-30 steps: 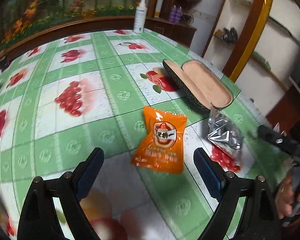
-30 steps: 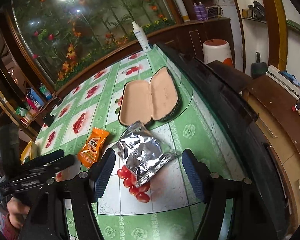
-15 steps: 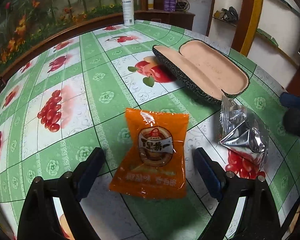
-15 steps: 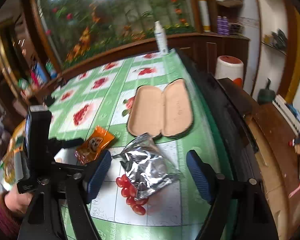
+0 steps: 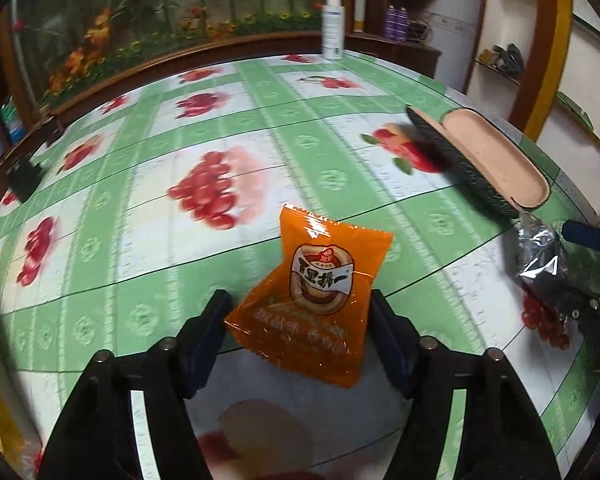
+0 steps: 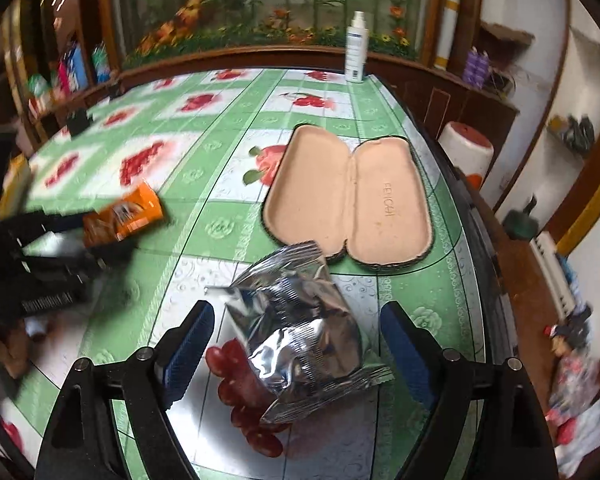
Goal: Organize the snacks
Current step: 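Grasp the silver foil bag with the right gripper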
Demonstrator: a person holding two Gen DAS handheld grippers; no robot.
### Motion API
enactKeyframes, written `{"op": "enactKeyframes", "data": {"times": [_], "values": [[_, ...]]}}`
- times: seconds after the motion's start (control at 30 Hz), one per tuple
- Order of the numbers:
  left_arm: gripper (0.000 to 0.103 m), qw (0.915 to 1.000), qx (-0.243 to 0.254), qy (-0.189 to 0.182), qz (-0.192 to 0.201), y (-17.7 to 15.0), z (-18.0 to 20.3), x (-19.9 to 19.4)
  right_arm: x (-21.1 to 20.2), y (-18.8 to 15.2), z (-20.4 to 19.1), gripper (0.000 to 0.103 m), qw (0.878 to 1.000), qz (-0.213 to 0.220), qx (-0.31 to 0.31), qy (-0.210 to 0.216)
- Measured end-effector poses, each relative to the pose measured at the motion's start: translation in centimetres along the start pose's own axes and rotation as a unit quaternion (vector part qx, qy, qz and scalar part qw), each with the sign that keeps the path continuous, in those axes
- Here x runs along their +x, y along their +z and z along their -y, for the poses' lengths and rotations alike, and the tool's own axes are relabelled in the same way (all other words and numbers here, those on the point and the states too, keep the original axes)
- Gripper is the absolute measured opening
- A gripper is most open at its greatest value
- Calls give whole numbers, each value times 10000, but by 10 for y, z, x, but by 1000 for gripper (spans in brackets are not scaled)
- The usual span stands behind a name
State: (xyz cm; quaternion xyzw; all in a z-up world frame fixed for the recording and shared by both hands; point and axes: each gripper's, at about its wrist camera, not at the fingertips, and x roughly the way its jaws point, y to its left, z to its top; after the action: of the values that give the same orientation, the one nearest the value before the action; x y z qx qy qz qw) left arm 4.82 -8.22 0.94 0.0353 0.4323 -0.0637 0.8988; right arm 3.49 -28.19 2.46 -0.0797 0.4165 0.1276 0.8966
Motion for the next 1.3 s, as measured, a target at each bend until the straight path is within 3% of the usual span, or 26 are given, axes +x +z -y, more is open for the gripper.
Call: {"op": "enactKeyframes", "data": {"times": [0.07, 0.17, 0.5, 0.63, 0.7, 0.77, 0.87, 0.97, 1.2, 1.3], "values": [[65, 9999, -85, 71, 5, -4, -8, -4, -1, -1, -7, 59, 9999, 74, -109, -30], [65, 9996, -188, 190, -2, -12, -20, -10, -4, 0, -18, 39, 9995, 49, -146, 285], [65, 9953, -781, 569, 14, -30, -77, -26, -1, 12, -95, 40, 9919, -92, -401, 1201], [65, 9952, -824, 525, 31, -33, -82, -29, -4, 14, -82, 40, 9922, -73, -46, 1246], [65, 9953, -812, 533, 27, -33, -82, -29, -7, 15, -66, 50, 9907, -19, 267, 1334], [65, 9954, -799, 523, 25, -33, -82, -28, -11, 15, -59, 71, 9897, 29, 420, 1366], [65, 9954, -792, 531, 21, -33, -82, -28, -13, 16, -61, 79, 9890, 110, 387, 1425], [65, 9954, -792, 530, 19, -33, -82, -28, -6, 18, -80, 87, 9926, 64, -40, 1216], [65, 9955, -791, 531, 18, -33, -82, -28, 27, 16, -116, 87, 9937, -290, -852, 670], [65, 9955, -786, 530, 18, -33, -82, -28, 32, 14, -115, 74, 9929, -330, -760, 850]]}}
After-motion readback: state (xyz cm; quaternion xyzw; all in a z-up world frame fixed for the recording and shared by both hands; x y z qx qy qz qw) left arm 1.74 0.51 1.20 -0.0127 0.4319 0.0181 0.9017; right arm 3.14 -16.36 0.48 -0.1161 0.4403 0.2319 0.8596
